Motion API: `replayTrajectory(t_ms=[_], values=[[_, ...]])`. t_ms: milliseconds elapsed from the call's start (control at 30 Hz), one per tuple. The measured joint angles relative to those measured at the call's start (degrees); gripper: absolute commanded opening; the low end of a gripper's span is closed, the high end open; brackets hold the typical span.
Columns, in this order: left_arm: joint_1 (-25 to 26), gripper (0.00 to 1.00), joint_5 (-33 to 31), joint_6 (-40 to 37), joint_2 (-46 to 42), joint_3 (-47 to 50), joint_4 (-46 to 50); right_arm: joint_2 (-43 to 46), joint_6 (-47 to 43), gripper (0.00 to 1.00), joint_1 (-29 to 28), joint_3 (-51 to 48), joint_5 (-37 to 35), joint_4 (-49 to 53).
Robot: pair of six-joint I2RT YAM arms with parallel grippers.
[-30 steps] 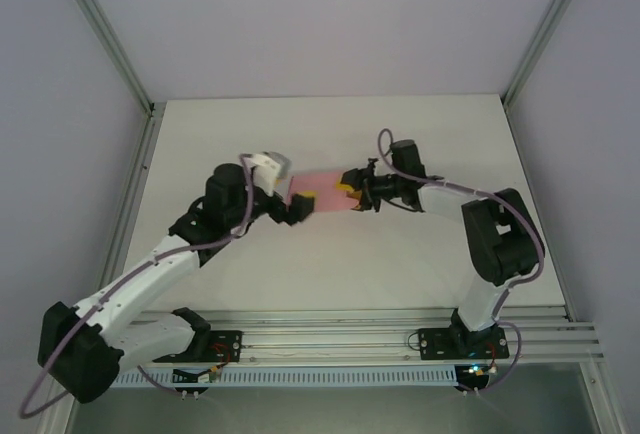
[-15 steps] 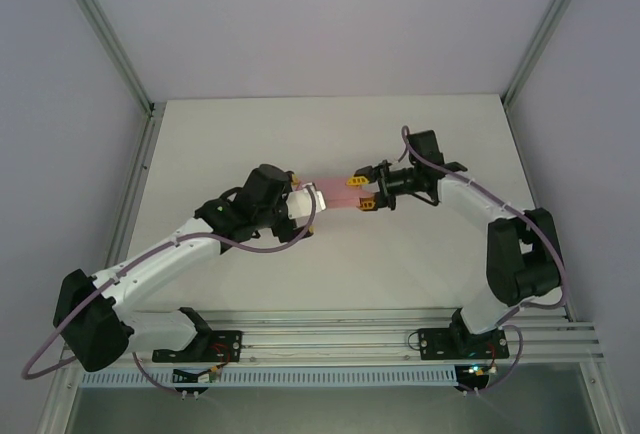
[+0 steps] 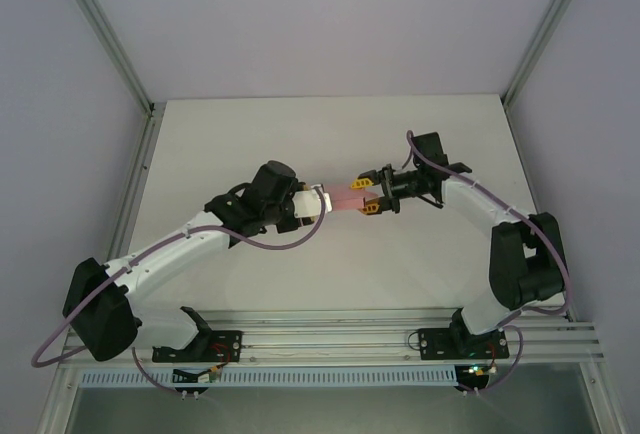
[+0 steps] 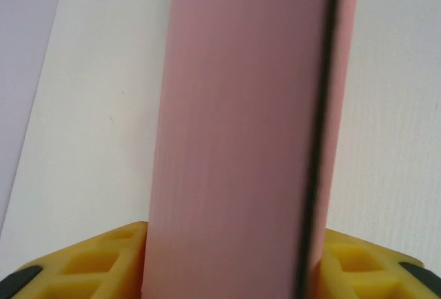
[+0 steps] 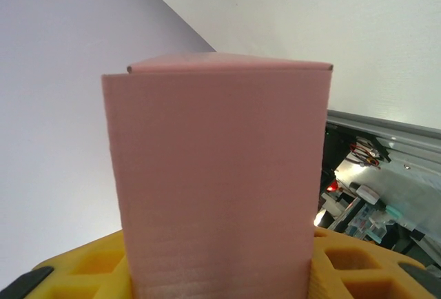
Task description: Assemble paper box
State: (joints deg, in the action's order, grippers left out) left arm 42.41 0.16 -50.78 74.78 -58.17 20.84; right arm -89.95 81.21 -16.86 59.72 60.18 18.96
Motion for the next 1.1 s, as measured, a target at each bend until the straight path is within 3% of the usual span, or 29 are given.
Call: replayTrajectory(t_ms=[200, 233, 300, 400, 533, 667, 767, 833, 900, 1100], values=[[0.2, 0.31, 1.5, 0.6, 0.0, 0.0, -0.2, -0.3, -2.7, 0.59, 0.0, 0.2, 0.2, 0.4], [0.2, 0.3, 1.9, 0.7, 0.0, 0.0, -0.7, -0.3, -3.6, 0.66, 0.0, 0.2, -0.3, 0.4], [0.2, 0.28, 2.3, 1.0, 0.0, 0.0, -1.4, -0.3, -4.8, 1.0, 0.1, 0.2, -1.4, 0.4], [0.2, 0.27, 2.4, 1.6, 0.7, 0.0, -1.5, 0.7, -8.0, 1.0, 1.1, -0.2, -4.7, 0.8], [0.2, 0.27, 2.8, 2.2, 3.3, 0.0, -1.0, 7.6, -16.4, 1.0, 7.0, -1.6, -13.5, 5.6], [-0.6, 0.27, 4.5, 3.6, 6.1, -0.5, 2.3, 17.9, -29.9, 1.0, 12.4, -1.8, -26.8, 9.0], [-2.1, 0.27, 6.6, 5.0, 8.7, -2.0, 6.1, 25.6, -41.1, 1.0, 12.6, -2.1, -33.6, 8.9], [-3.3, 0.29, 7.5, 6.0, 10.4, -3.3, 8.4, 29.5, -48.9, 0.98, 12.5, -4.2, -32.6, 6.1], [-4.3, 0.3, 8.9, 6.0, 11.7, -4.7, 10.8, 31.3, -58.0, 0.95, 12.4, -6.8, -26.6, 4.1], [-6.6, 0.31, 14.6, 4.4, 15.8, -9.1, 17.2, 27.2, -82.0, 0.74, 11.0, -8.3, -14.5, 6.3]])
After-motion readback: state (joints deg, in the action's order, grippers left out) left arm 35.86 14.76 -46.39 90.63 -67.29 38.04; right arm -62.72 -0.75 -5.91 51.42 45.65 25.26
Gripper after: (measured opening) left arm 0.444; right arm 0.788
